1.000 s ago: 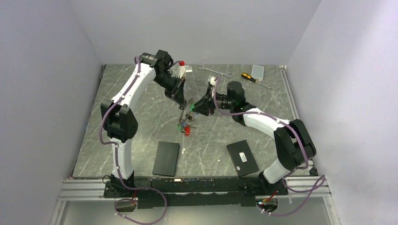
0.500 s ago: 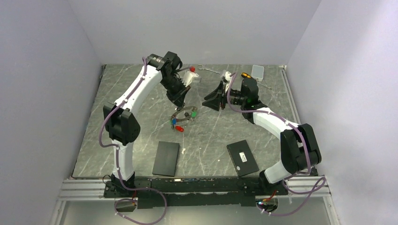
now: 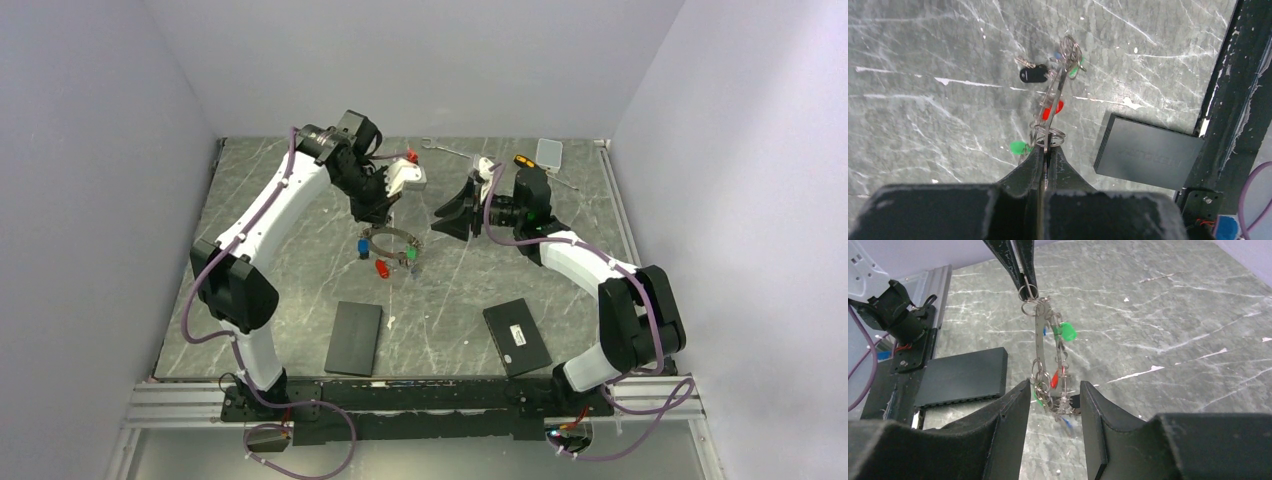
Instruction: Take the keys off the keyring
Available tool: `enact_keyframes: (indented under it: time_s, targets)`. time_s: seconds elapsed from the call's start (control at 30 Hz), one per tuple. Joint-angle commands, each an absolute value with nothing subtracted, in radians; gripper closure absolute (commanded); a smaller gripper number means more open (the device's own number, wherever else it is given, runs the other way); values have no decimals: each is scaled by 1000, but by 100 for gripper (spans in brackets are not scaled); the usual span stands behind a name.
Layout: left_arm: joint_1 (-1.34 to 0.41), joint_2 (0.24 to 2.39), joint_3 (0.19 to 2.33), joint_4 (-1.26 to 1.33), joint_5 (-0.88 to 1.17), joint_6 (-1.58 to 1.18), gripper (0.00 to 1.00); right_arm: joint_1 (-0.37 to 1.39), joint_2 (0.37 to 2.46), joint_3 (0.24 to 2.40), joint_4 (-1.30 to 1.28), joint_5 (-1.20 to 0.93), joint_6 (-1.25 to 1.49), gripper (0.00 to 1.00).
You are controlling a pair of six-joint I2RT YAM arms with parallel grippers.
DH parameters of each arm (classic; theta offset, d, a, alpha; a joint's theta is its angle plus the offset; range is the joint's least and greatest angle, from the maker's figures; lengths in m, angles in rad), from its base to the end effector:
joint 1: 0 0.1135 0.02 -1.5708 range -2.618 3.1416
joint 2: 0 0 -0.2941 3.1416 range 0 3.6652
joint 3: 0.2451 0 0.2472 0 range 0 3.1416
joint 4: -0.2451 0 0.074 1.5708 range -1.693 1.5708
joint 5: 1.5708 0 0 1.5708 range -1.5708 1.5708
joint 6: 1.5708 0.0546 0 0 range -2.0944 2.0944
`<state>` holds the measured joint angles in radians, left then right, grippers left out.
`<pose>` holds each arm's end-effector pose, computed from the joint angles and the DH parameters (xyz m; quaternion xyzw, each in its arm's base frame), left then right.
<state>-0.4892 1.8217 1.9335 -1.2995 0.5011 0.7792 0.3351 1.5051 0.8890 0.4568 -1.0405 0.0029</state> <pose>0.3145 -0.1971 0.3717 0.6016 0.7381 -0.2142 0.2177 0.2975 0.1535 0.3012 -0.4272 0.5980 0.4676 0.4911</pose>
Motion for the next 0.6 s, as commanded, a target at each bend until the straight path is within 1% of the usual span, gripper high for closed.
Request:
enact_keyframes:
  time_s: [0.0,0.3,0.43,0.57]
  targets:
    - [-495,1776,1942,-1279,576,894,100,331,1494,894,520,-1100,-9,55]
    - [-495,1770,1965,-1320,656,940,100,353,1533,882,680,-1133,108,55]
    - [-495,1759,1952,-1324,695,979,100,372,1558,873,797,-1142,166,56]
    - [-495,1739,1926,-1329,714,1055,100,381,1586,887,834,-1157,186,55]
